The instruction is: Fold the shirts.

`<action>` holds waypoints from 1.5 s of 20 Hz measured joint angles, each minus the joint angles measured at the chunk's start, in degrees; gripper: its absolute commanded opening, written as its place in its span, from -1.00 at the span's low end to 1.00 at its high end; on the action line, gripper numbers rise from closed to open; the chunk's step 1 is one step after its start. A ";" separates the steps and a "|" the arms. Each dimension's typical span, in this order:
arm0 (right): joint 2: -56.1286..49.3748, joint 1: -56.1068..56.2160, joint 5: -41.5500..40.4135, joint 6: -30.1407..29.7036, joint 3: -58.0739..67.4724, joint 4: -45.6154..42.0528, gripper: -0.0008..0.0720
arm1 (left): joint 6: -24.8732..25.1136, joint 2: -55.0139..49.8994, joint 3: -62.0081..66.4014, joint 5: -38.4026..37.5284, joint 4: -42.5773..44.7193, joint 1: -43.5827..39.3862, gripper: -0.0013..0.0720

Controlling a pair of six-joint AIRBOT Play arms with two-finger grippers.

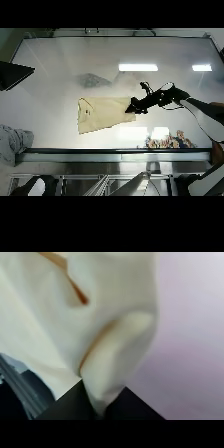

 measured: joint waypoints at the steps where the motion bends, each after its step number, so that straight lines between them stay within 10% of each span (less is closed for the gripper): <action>1: 0.17 0.44 0.44 -1.79 0.11 3.87 -0.93 | 0.00 0.02 0.00 -0.04 -0.11 0.00 0.41; 8: 16.41 -10.01 2.16 1.42 5.01 5.57 -0.93 | 0.02 0.02 0.00 0.70 -0.09 0.00 0.41; 16: 38.93 -49.09 8.39 34.47 10.64 -21.64 -0.93 | 0.46 0.00 0.00 3.30 -0.04 0.00 0.41; 24: 42.25 -69.42 27.61 40.94 5.75 -58.25 -0.92 | 1.05 0.00 0.00 3.45 0.07 0.00 0.41; 25: 42.34 -70.14 28.48 41.03 4.20 -60.94 -0.83 | 1.05 0.00 0.00 3.45 0.07 0.00 0.41; 27: 42.42 -71.04 29.64 41.00 0.83 -64.46 0.78 | 1.05 0.00 0.00 3.45 0.04 -0.04 0.41; 30: 42.12 -71.63 30.51 40.68 -2.12 -66.93 0.95 | 1.05 0.00 0.00 3.50 0.04 -0.90 0.41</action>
